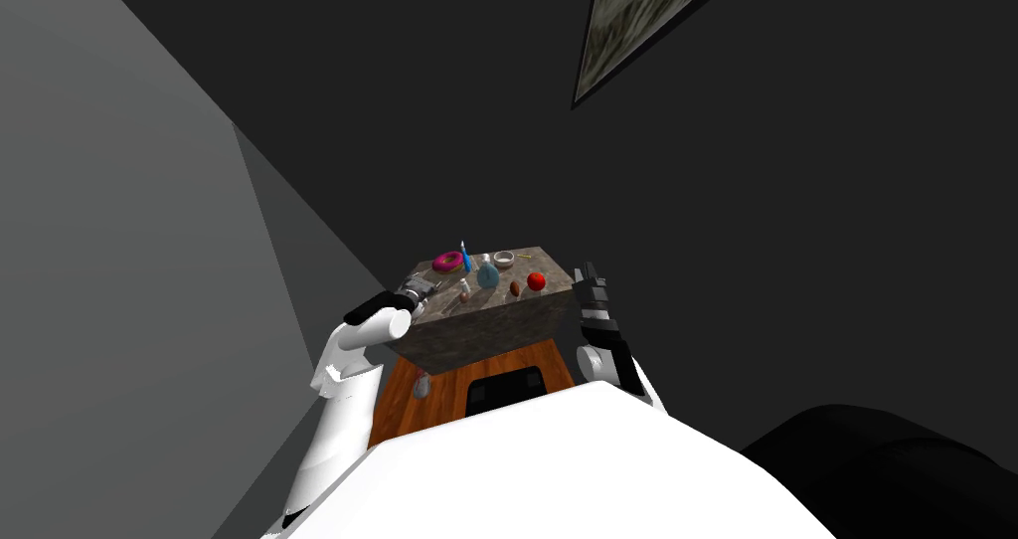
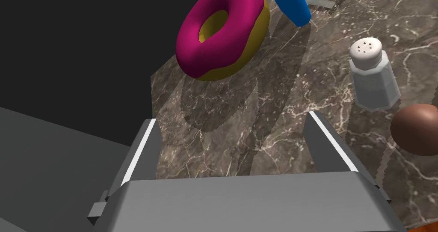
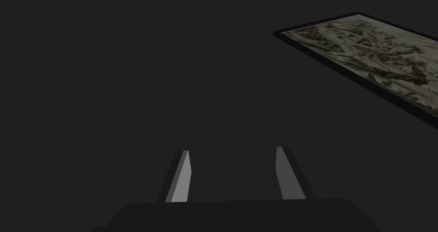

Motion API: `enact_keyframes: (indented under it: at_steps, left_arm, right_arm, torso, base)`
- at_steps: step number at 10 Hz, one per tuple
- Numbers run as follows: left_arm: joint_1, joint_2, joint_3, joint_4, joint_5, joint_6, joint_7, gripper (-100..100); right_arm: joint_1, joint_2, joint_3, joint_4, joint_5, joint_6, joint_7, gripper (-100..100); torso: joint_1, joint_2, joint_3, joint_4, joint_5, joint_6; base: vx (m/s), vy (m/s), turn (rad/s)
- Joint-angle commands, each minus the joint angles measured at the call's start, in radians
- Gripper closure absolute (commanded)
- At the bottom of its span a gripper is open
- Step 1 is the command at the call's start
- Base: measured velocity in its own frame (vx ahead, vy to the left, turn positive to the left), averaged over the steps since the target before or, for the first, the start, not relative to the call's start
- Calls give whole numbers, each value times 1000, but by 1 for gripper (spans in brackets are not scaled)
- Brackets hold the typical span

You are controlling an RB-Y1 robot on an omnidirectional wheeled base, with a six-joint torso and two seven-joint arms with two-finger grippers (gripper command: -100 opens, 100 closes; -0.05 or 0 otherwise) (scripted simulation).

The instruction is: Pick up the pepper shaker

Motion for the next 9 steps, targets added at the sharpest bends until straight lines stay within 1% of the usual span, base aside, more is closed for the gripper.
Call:
enact_keyframes:
  at_steps: [1,2,3,4,5,6,7,8,9]
  left_arm:
    - [-28,-3,4,20,5,50,39,-100]
    - [-28,-3,4,20,5,78,39,-100]
    - [-54,-3,7,43,12,112,75,-100]
    - [-54,-3,7,43,12,144,75,-100]
    - [-79,-5,10,66,19,176,109,-100]
    - [-79,-5,10,66,19,205,109,-100]
    - [-79,-5,10,66,19,219,109,-100]
    - [-104,-6,12,88,24,256,143,-100]
    - [-104,-6,12,88,24,283,143,-100]
  right_arm:
    - [0,0,0,0,0,0,0,0]
    - [0,0,0,0,0,0,0,0]
    - [0,0,0,0,0,0,0,0]
    - [0,0,0,0,0,0,0,0]
    - [0,0,0,0,0,0,0,0]
    - [0,0,0,0,0,0,0,0]
    - [0,0,0,0,0,0,0,0]
    - [0,0,0,0,0,0,0,0]
    - [0,0,0,0,0,0,0,0]
  torso:
    - [0,0,0,0,0,0]
    - [-1,0,0,0,0,0]
    - [-1,0,0,0,0,0]
    - [-1,-1,0,0,0,0]
    - [-1,-1,-1,0,0,0]
    - [-2,-1,-1,0,0,0]
    - [-1,-1,-1,0,0,0]
    - [0,0,0,0,0,0]
    - [0,-1,0,0,0,0]
  base:
    - [7,-22,-36]
    - [9,-23,-19]
    - [15,-32,-27]
    - [14,-29,-19]
    - [18,-32,-47]
    - [16,-27,-17]
    - [6,-12,9]
    - [12,-18,-33]
    - [14,-18,-26]
